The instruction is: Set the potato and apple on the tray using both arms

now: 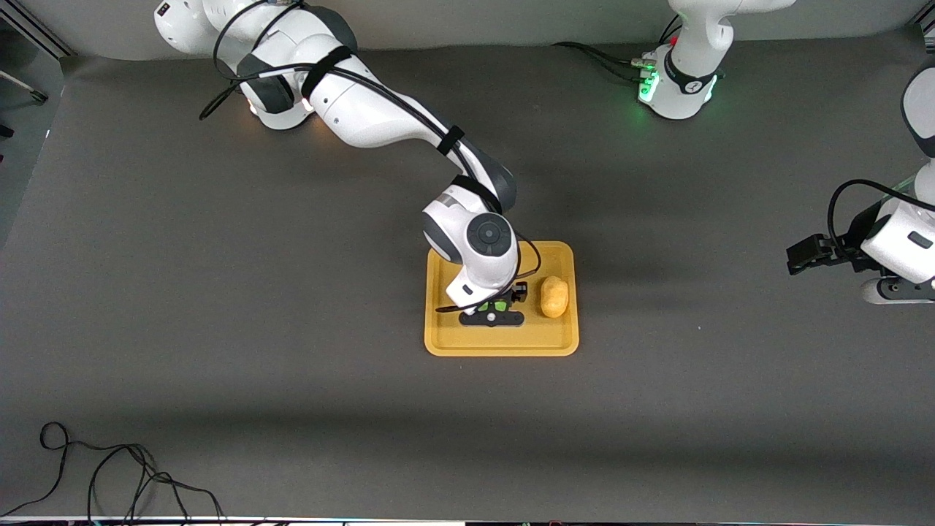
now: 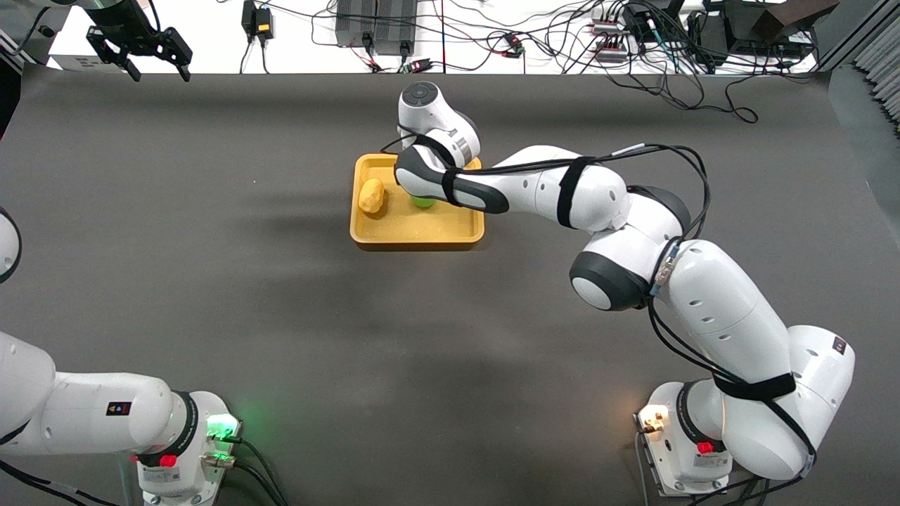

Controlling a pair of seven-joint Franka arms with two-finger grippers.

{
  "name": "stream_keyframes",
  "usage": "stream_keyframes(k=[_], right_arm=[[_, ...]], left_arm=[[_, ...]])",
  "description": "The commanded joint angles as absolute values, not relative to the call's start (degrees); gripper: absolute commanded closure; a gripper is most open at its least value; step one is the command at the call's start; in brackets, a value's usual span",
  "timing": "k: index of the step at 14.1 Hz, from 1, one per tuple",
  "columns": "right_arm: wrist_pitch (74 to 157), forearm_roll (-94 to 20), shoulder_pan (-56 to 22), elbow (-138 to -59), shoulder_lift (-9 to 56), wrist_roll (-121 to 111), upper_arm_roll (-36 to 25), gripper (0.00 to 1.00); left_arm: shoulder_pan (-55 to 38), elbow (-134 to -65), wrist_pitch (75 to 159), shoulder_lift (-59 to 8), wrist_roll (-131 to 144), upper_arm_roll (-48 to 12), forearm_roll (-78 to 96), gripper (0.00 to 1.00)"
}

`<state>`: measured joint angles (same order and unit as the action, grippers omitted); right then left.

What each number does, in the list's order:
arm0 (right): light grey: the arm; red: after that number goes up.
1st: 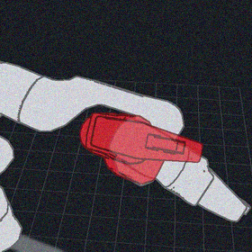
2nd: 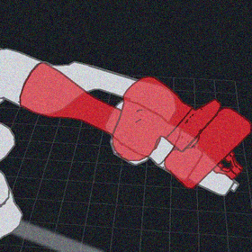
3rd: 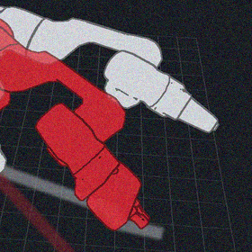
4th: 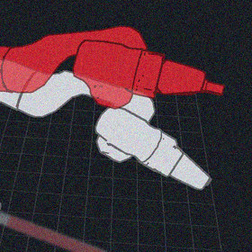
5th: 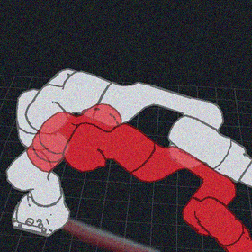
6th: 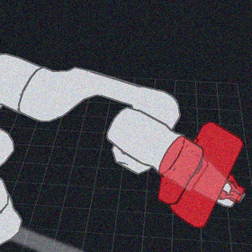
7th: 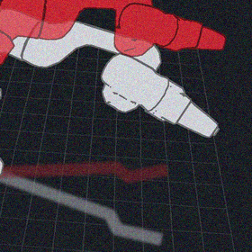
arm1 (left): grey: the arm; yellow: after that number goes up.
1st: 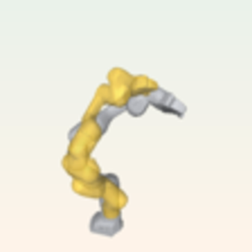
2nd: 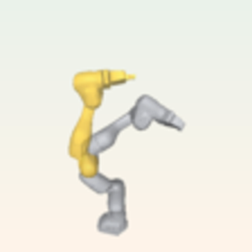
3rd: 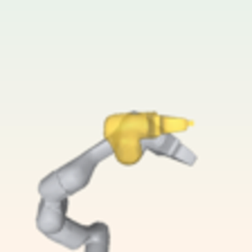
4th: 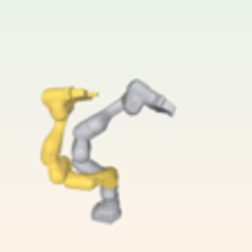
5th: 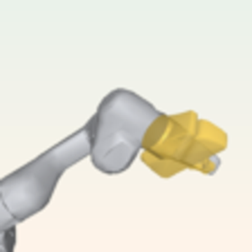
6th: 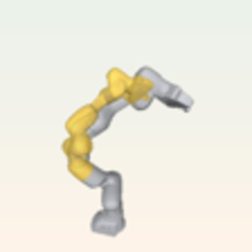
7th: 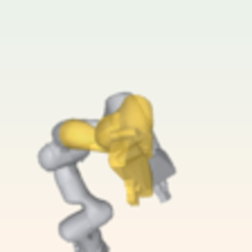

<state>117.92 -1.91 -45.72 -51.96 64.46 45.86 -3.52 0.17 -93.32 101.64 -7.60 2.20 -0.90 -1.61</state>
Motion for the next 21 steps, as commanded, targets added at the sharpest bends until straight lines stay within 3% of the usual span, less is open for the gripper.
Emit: stream_keyframes(k=[1, 4, 12, 16, 21], right_arm=[[117.8, -1.1, -45.9, -50.4, 64.6, 48.1, -3.7, 0.0], [113.9, -1.1, -46.2, -50.3, 60.0, 49.8, -3.8, 0.0], [86.0, -1.0, -43.5, -52.4, 36.1, 41.6, -6.7, 0.0], [83.3, -1.0, -41.5, -69.9, 19.4, 30.2, -13.1, 0.0], [89.1, -0.8, -27.4, -89.7, 2.3, 16.4, -11.5, 0.0]], left_arm=[[0.0, -93.8, 101.9, -7.2, 2.0, -0.8, -2.4, 0.0], [0.0, -93.8, 101.9, -7.2, 2.0, -0.8, -2.4, 0.0], [0.0, -93.5, 101.9, -7.1, 2.0, -0.9, -1.9, 0.0], [-0.4, -93.2, 101.5, -7.1, 1.7, -0.9, -1.6, 0.0], [-0.4, -92.7, 101.8, -7.1, 1.5, -0.9, -1.6, 0.0]])
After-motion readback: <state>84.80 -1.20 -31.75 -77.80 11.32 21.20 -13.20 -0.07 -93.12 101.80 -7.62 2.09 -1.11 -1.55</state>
